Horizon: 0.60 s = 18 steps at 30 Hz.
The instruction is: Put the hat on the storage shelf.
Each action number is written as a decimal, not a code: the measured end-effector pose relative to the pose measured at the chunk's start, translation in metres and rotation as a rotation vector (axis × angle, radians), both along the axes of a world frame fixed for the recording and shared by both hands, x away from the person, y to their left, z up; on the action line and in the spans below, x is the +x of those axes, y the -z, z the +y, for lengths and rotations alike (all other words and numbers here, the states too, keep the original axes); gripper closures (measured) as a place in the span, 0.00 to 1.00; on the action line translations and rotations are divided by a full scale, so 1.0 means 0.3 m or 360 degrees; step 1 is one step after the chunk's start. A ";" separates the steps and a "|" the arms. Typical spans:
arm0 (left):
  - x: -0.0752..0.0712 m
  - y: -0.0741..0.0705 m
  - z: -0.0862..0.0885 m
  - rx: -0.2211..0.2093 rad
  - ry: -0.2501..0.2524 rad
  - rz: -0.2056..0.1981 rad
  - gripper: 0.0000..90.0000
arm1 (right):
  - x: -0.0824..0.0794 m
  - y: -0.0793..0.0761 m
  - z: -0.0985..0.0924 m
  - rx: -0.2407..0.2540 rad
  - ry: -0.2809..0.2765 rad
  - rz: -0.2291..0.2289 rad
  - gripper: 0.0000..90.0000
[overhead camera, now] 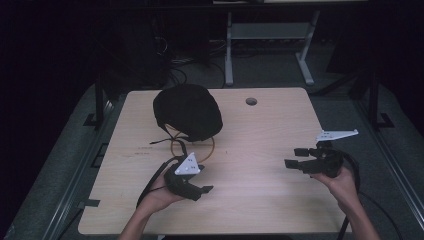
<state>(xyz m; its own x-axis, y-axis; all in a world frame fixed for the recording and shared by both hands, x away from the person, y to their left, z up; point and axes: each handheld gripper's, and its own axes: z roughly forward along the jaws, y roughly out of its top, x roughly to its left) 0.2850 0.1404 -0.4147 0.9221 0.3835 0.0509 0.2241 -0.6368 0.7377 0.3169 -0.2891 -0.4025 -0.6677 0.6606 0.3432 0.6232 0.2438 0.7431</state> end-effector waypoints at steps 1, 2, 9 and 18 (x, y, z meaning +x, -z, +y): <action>0.000 -0.001 0.001 0.0008 0.0005 -0.0002 0.32 | -0.005 0.005 -0.004 0.0004 0.0004 -0.0001 0.26; -0.001 0.000 0.000 0.0006 0.0004 -0.0002 0.32 | -0.010 0.012 -0.009 0.0012 0.0008 0.0010 0.26; -0.003 0.001 0.002 0.0002 0.0002 0.0002 0.32 | -0.043 0.054 -0.038 0.0011 0.0042 0.0034 0.25; -0.003 0.004 0.005 0.0004 0.0001 0.0005 0.31 | -0.084 0.104 -0.066 0.0007 0.0089 0.0026 0.25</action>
